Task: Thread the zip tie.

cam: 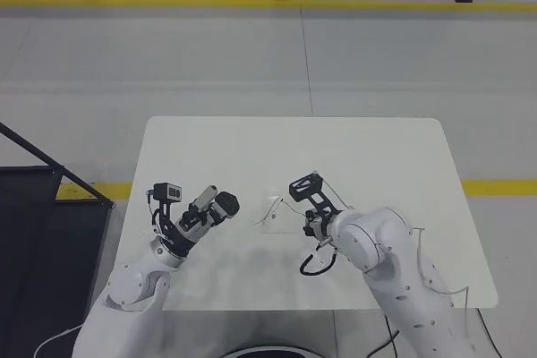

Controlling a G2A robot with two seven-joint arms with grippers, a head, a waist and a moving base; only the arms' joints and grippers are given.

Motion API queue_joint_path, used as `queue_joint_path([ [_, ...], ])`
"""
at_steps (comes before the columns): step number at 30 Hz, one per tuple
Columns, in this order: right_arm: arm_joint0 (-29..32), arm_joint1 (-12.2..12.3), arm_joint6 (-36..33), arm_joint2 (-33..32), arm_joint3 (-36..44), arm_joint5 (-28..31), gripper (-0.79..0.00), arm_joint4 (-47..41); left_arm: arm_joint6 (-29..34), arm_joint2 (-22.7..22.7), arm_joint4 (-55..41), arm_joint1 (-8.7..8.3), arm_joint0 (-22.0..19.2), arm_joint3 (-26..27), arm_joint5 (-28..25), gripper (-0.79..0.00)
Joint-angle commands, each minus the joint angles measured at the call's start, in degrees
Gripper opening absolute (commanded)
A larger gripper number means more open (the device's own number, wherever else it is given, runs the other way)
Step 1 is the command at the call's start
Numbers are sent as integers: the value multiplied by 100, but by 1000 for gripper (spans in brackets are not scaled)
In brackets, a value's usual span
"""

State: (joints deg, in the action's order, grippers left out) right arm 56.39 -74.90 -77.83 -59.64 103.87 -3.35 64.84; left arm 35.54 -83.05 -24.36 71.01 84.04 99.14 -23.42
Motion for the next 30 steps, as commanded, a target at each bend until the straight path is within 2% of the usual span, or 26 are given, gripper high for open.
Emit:
queue_joint_path([
  [1, 0, 0, -1, 0, 0, 0, -785, 0, 0, 0, 0, 0, 0, 0, 0, 0],
  [6, -30, -21, -58, 151, -183, -67, -785, 109, 0, 0, 0, 0, 0, 0, 0, 0],
  [18, -1092, -289, -1015, 616, -1205, -873, -785, -672, 0, 0, 0, 0, 0, 0, 0, 0],
  [30, -1525, -331, -1018, 901, -1774, -1233, -785, -877, 0, 0, 0, 0, 0, 0, 0, 0],
])
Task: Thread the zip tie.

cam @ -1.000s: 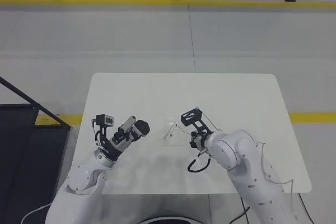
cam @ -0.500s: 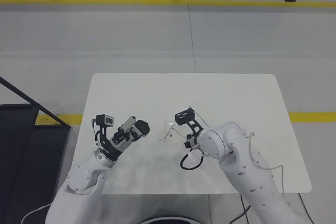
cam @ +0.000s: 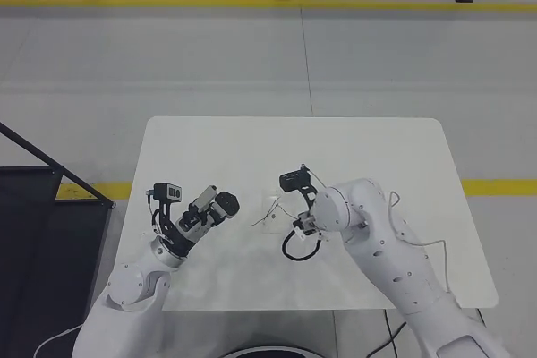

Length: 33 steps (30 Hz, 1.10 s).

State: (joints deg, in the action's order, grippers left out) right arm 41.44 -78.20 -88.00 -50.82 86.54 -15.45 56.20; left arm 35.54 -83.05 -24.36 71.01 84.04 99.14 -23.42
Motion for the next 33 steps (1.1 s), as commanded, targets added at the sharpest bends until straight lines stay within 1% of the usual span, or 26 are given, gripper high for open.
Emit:
queue_joint_path([
  [1, -67, -4, 0, 43, -86, -55, -785, -32, 0, 0, 0, 0, 0, 0, 0, 0],
  [8, -208, 0, 0, 108, -267, -83, -785, -133, 0, 0, 0, 0, 0, 0, 0, 0],
  [9, -214, 3, 0, 111, -276, -83, -736, -138, 0, 0, 0, 0, 0, 0, 0, 0],
  [12, -211, 18, 0, 106, -282, -84, -659, -143, 0, 0, 0, 0, 0, 0, 0, 0],
  [13, -205, 24, 0, 96, -284, -84, -622, -142, 0, 0, 0, 0, 0, 0, 0, 0],
  [19, -157, 57, 0, 55, -215, -84, -600, -136, 0, 0, 0, 0, 0, 0, 0, 0],
  [26, -105, 89, 0, 34, -108, -84, -542, -108, 0, 0, 0, 0, 0, 0, 0, 0],
  [30, -99, 105, 0, 63, -29, -83, -493, -53, 0, 0, 0, 0, 0, 0, 0, 0],
  [31, -101, 109, 0, 90, 20, -66, -446, -34, 0, 0, 0, 0, 0, 0, 0, 0],
  [33, -84, 125, 0, 135, 110, -52, -292, 92, 0, 0, 0, 0, 0, 0, 0, 0],
])
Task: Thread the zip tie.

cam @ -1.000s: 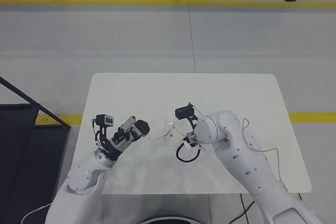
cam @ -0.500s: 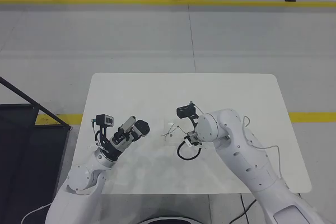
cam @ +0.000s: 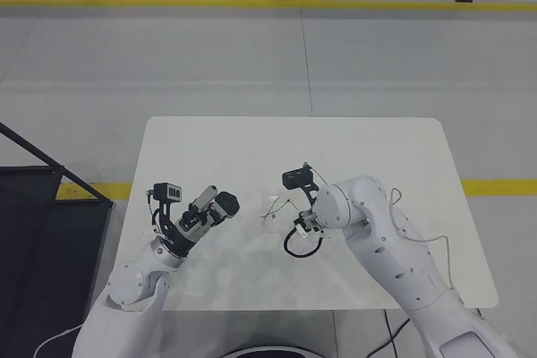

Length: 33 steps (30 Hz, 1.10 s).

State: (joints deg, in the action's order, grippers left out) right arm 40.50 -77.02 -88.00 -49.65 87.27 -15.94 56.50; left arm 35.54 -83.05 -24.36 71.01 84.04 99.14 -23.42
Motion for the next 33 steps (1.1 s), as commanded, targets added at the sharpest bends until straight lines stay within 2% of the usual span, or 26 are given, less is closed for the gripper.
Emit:
queue_joint_path([
  [1, 30, 12, 0, 39, 99, -9, -240, 128, 0, 0, 0, 0, 0, 0, 0, 0],
  [3, 68, 21, 0, 83, 191, -2, -123, 251, 0, 0, 0, 0, 0, 0, 0, 0],
  [6, 111, 26, 0, 129, 292, -30, -37, 395, 0, 0, 0, 0, 0, 0, 0, 0],
  [10, 137, 21, 0, 167, 373, 4, 0, 456, 0, 0, 0, 0, 0, 0, 0, 0],
  [18, 114, -15, 1, 239, 397, 24, -18, 516, 0, 0, 0, 0, 0, 0, 0, 0],
  [21, 124, -33, 42, 220, 415, 0, -74, 483, 0, 0, 0, 0, 0, 0, 0, 0],
  [22, 124, -38, 56, 211, 415, -2, -114, 479, 0, 0, 0, 0, 0, 0, 0, 0],
  [24, 129, -46, 76, 187, 418, 10, -209, 449, 0, 0, 0, 0, 0, 0, 0, 0],
  [26, 151, -52, 121, 160, 432, 44, -400, 402, 0, 0, 0, 0, 0, 0, 0, 0],
  [28, 177, -55, 155, 114, 437, 132, -465, 289, 0, 0, 0, 0, 0, 0, 0, 0],
  [31, 219, -53, 241, 21, 459, 169, -606, 194, 0, 0, 0, 0, 0, 0, 0, 0],
  [33, 251, -49, 271, -24, 487, 207, -665, 163, 0, 0, 0, 0, 0, 0, 0, 0],
])
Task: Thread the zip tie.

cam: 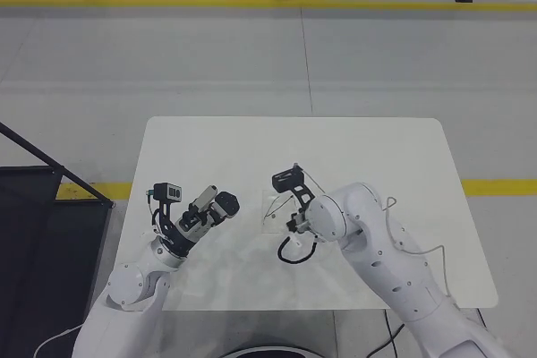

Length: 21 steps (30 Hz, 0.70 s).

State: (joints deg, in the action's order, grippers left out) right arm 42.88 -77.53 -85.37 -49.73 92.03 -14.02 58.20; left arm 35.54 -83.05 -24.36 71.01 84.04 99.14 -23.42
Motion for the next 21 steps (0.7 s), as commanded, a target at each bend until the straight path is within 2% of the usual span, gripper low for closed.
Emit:
queue_joint_path([
  [1, 28, 3, 18, -30, 33, 47, -696, -31, 0, 0, 0, 0, 0, 0, 0, 0],
  [3, 47, 6, 24, -59, 49, 82, -757, -45, 0, 0, 0, 0, 0, 0, 0, 0],
  [6, 64, 1, 44, -66, 69, 93, -785, -40, 0, 0, 0, 0, 0, 0, 0, 0],
  [14, 109, -11, 106, -92, 103, 129, -785, -41, 0, 0, 0, 0, 0, 0, 0, 0],
  [15, 96, -15, 76, -73, 88, 123, -767, -10, 0, 0, 0, 0, 0, 0, 0, 0],
  [17, 70, -28, 57, -39, 63, 98, -640, 26, 0, 0, 0, 0, 0, 0, 0, 0],
  [18, 58, -34, 53, -25, 52, 96, -603, 37, 0, 0, 0, 0, 0, 0, 0, 0],
  [21, 33, -46, 56, 0, 29, 79, -536, 107, 0, 0, 0, 0, 0, 0, 0, 0],
])
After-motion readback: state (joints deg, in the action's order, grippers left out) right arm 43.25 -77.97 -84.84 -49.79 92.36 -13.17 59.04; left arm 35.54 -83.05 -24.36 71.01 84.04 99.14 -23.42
